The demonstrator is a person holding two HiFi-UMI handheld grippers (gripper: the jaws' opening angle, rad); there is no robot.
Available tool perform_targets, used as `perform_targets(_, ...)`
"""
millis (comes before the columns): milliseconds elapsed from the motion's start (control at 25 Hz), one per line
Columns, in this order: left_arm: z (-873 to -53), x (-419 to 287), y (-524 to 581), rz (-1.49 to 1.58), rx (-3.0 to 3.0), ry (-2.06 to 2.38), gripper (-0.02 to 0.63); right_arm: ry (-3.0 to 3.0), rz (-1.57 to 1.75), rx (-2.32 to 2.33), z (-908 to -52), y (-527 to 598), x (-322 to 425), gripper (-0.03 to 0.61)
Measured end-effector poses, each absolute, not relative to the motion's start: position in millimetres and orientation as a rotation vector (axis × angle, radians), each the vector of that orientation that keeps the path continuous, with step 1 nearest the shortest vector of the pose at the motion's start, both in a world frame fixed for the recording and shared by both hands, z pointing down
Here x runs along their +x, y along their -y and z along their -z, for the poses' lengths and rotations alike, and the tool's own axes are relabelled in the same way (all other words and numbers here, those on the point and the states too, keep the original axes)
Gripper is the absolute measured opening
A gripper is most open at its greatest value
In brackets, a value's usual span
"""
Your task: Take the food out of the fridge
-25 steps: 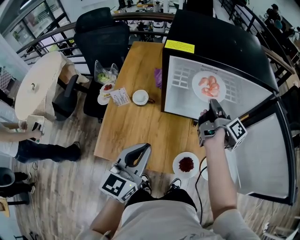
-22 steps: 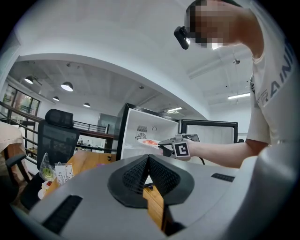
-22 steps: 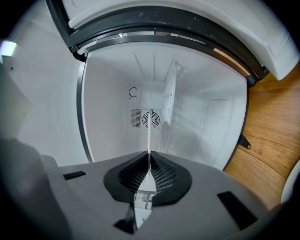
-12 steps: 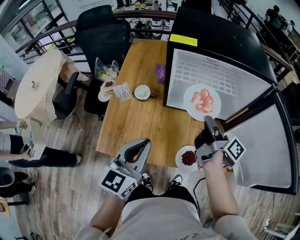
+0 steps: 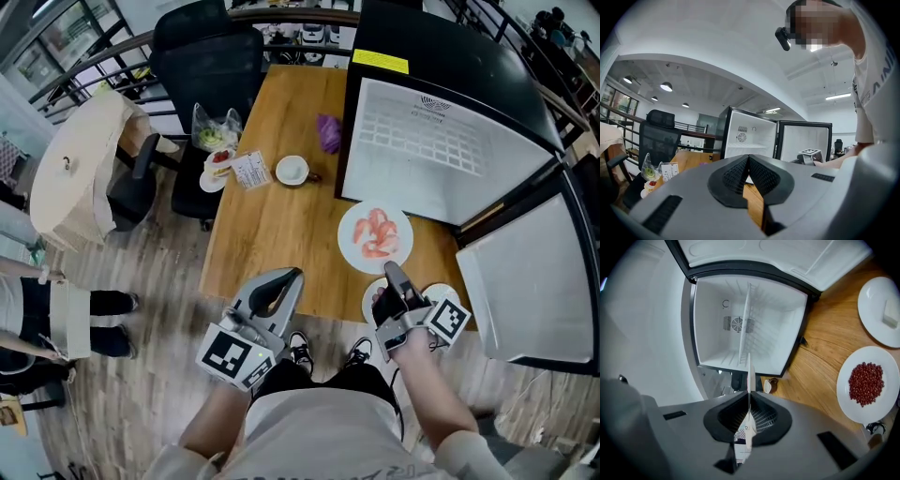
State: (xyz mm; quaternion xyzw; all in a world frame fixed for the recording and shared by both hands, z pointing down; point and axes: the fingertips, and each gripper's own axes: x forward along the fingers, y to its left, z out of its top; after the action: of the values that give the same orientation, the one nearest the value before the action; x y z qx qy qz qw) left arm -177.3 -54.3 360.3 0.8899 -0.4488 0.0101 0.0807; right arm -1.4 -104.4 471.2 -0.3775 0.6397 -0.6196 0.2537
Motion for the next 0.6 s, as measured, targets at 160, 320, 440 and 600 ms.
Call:
perform_targets(160,-365.8,-185.1,50.1,-0.043,2.652,1.335,0.008,-1.747,1.737,-0.993,-496.2,84.4,-19.2,0.031)
perform_targets(320,-371.2,-192.0,48.0,-0.055,2.639,1.331,0.008,-1.78,1.801,-0.973,-523.9,65.4,-40.1,0.031)
perform_targets(440,-375.6,-195.1,45.7,-0.066,2.633,1.325,0.008,-1.774,1.876,-0.934,-546.5,50.6,-54.9,0.031)
perform_targets(600,-377.2,-199.2,44.1,-0.061,2.624,1.331,0.008,-1.785,1.937,-0.904,-570.4,34.2,-68.1,0.031)
